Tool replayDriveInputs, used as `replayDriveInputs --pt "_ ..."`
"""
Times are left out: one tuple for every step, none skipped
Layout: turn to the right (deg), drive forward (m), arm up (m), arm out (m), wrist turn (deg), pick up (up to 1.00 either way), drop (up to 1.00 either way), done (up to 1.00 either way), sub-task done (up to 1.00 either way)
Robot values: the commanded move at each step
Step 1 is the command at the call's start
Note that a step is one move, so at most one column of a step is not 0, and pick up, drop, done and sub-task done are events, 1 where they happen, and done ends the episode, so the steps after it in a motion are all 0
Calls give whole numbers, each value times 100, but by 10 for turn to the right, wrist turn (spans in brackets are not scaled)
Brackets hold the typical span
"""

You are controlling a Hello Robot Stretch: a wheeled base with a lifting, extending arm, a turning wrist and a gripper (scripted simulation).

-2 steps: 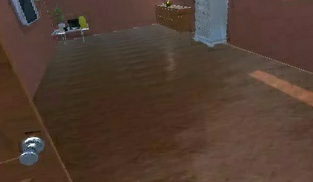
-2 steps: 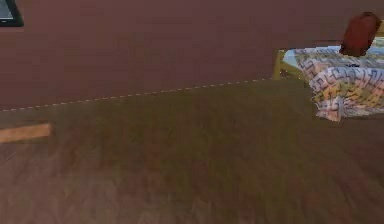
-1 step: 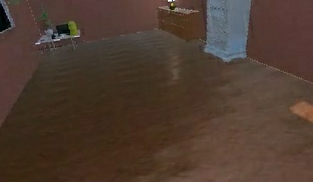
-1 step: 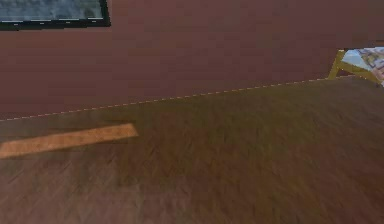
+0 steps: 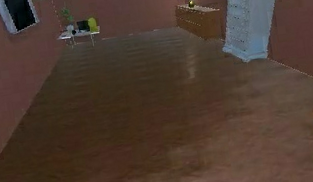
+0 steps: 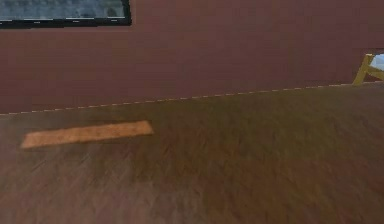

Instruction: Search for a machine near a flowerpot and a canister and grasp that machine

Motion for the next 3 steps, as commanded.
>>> replayDriveInputs --pt "0 25 0 0 0 0 0 0 0" --pt "-120 0 0 0 0 0 0 0 0" --pt "0 100 0 0 0 0 0 0 0"
